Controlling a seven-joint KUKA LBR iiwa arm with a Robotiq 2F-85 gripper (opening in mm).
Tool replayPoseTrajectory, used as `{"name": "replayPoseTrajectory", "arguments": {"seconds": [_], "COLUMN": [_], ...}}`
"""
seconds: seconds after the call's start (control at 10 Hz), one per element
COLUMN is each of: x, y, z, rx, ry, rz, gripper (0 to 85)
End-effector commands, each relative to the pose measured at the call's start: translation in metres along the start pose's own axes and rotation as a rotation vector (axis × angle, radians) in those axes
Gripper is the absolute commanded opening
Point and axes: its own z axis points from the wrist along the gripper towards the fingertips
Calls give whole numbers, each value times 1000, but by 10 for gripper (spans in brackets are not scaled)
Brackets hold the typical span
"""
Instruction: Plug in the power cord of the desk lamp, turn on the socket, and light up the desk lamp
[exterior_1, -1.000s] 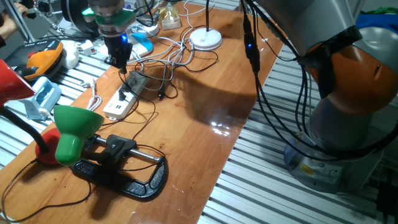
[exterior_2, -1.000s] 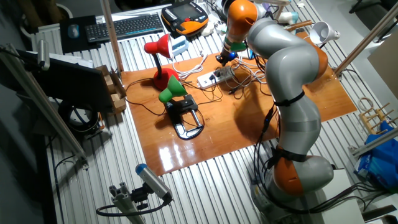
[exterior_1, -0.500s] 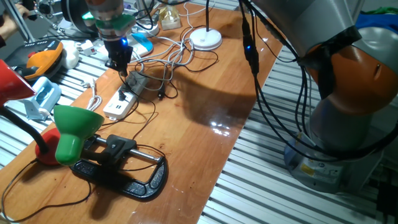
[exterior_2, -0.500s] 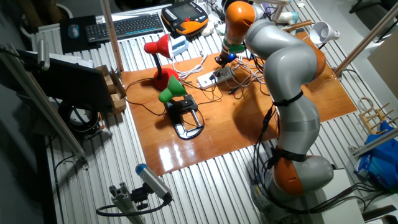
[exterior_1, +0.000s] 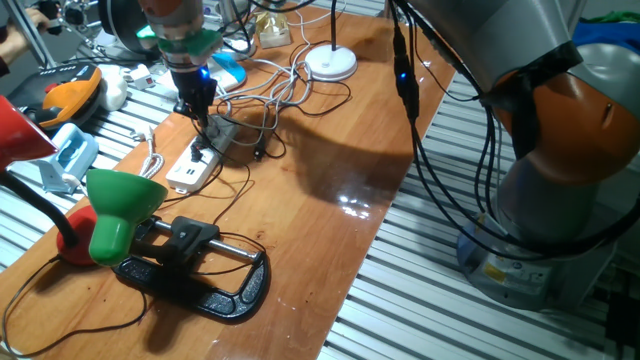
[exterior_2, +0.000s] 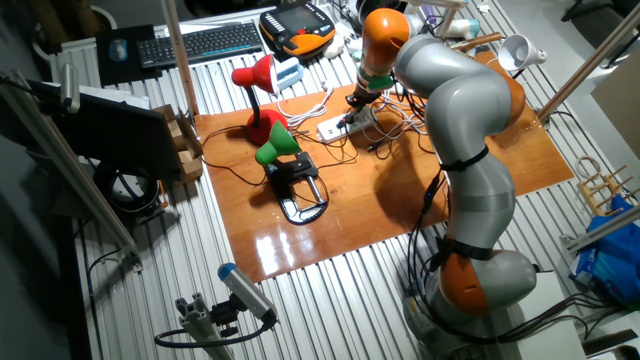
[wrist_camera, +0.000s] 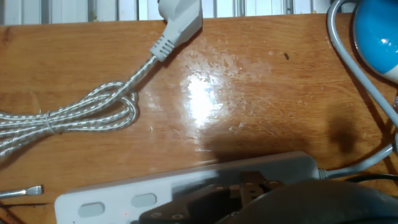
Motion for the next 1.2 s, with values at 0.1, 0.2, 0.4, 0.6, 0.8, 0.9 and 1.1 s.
{"name": "replayPoseTrajectory", "arguments": {"seconds": [0.1,0.2,0.4,0.6,0.8,0.9,1.1], "x": [0,0,1,1,2,2,2], "y": [0,-1,-1,-1,-1,-1,-1], "z": [4,6,8,12,14,15,16], "rx": [-9,-10,-12,-21,-27,-27,-33], "ry": [-3,-5,-8,-12,-17,-22,-25], "rz": [-1,-1,-2,-1,1,2,6], "gripper": [0,0,0,0,0,0,0]}}
